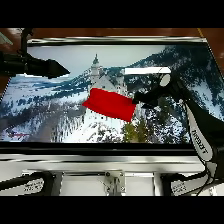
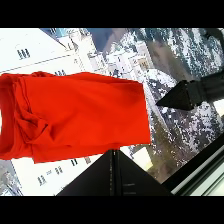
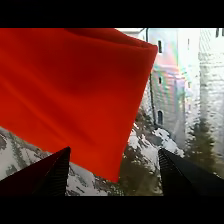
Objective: Fold the shirts.
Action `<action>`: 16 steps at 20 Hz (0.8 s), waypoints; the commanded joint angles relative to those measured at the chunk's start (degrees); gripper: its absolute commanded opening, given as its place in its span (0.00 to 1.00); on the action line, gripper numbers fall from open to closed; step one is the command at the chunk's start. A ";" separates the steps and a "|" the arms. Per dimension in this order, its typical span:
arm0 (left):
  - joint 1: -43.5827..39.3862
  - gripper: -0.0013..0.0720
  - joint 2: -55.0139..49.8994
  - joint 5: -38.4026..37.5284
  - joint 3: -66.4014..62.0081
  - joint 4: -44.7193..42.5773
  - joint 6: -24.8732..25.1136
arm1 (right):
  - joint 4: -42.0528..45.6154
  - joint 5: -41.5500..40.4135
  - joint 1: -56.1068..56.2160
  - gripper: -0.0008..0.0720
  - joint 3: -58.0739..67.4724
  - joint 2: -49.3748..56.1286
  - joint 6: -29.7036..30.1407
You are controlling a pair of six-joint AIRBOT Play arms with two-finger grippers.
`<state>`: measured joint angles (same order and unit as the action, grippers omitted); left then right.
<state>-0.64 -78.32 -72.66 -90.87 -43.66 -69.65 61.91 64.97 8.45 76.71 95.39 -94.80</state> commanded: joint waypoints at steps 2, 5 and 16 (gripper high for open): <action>0.02 0.08 0.02 -0.07 -0.07 -0.57 -0.07 | -12.33 -7.82 -0.31 0.94 -7.15 2.95 4.57; 0.04 0.08 0.02 -0.04 -0.07 -0.59 -0.52 | -20.09 -10.71 1.14 0.94 -7.15 6.27 7.32; 2.95 0.08 0.02 -8.92 -0.07 -15.50 -5.14 | -18.86 -12.68 -13.31 0.09 1.53 -4.28 24.76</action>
<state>1.74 -78.32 -77.54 -90.87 -54.35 -72.99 39.79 52.47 1.48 75.02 94.89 -72.69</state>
